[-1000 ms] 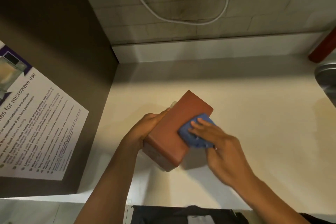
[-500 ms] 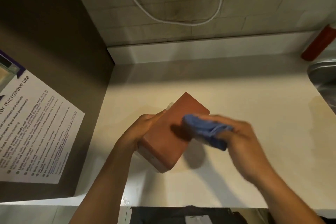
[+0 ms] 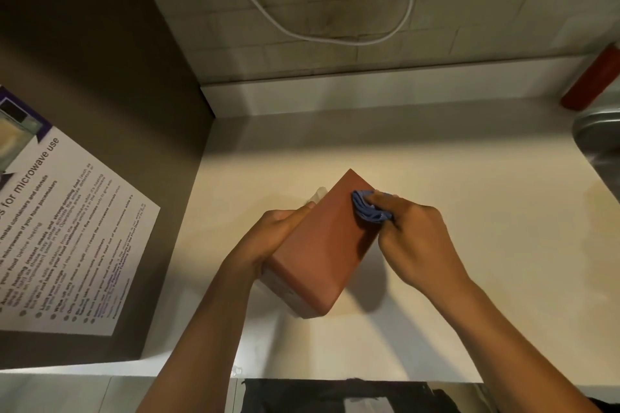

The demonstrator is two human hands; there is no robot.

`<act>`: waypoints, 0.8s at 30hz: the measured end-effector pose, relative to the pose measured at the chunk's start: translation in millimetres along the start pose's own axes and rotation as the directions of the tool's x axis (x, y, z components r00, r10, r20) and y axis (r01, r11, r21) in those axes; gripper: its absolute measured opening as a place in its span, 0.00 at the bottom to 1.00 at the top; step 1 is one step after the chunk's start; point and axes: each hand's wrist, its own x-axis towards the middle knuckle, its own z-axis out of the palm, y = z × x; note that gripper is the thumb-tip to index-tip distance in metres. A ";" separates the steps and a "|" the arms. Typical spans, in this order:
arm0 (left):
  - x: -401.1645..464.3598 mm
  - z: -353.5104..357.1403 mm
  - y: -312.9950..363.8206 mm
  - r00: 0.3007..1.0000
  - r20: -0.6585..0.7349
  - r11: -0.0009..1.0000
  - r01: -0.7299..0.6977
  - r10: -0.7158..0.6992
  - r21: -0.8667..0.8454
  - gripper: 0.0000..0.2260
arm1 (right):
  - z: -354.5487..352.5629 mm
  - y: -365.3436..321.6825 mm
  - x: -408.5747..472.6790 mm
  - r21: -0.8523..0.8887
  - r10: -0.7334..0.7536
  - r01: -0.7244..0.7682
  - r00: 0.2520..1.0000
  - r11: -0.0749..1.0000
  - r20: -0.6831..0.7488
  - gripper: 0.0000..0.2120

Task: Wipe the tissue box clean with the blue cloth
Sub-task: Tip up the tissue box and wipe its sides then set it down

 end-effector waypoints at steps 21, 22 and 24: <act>16.9 -9.8 -11.4 0.999 -0.025 0.990 0.038 -0.042 -0.135 0.25 | -38.6 -1.7 -21.8 0.629 0.228 -0.314 0.949 0.711 0.217 0.20; 17.2 -10.3 -11.7 0.999 -0.019 0.992 0.043 -0.045 -0.117 0.26 | -43.9 2.8 -16.3 0.616 0.251 -0.279 0.959 0.736 0.134 0.18; 17.8 -10.2 -11.8 1.000 -0.002 0.996 0.031 -0.031 -0.083 0.25 | -46.5 11.5 -6.2 0.523 0.257 -0.231 0.966 0.821 0.023 0.16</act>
